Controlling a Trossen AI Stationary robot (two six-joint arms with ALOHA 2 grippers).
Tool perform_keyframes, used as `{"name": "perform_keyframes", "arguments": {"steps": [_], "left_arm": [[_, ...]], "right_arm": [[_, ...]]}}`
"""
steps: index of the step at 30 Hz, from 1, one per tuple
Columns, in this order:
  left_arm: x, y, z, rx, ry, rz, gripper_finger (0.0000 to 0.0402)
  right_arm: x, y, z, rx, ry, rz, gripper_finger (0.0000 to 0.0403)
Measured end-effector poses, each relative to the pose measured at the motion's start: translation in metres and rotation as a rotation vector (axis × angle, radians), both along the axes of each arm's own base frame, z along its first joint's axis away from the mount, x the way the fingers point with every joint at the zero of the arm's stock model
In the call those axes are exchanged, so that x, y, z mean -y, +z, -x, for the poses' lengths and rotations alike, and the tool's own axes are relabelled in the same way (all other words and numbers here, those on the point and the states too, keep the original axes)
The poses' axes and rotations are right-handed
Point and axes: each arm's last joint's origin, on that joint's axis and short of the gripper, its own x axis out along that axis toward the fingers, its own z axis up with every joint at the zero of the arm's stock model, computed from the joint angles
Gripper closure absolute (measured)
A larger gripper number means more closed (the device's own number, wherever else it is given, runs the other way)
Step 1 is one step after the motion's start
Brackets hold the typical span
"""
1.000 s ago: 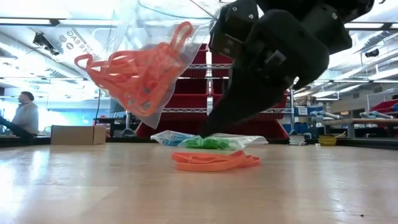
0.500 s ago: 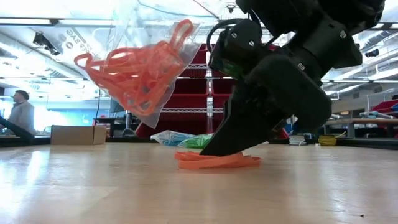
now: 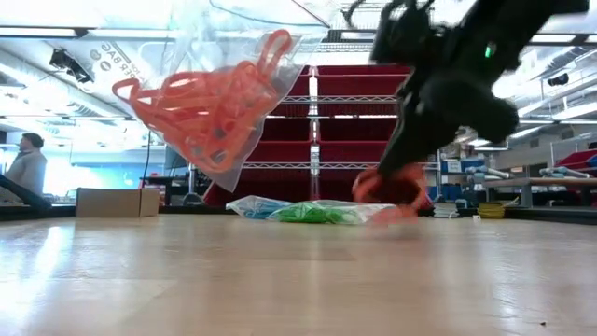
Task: Sort rubber bands
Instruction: Put the orange rubber band into the transparent zip bag
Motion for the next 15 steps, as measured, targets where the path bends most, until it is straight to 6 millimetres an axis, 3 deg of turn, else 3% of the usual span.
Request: {"name": "perform_keyframes", "arguments": {"steps": [6,9,12,15], "left_arm": [[0.000,0.000,0.000,0.001,0.001,0.000,0.0401],[0.000,0.000,0.000,0.000,0.001,0.000,0.0401],[0.000,0.000,0.000,0.001,0.001,0.000,0.0401],[0.000,0.000,0.000,0.001,0.001,0.000,0.0401]], "right_arm": [[0.010,0.060,0.018,0.195,-0.028,-0.017,0.0403],[0.013,0.079,0.025,0.261,-0.022,-0.047,0.0403],[0.016,0.089,0.032,0.275,-0.032,-0.056,0.0403],[0.021,0.081,0.039,0.196,-0.093,-0.072,0.0403]]}}
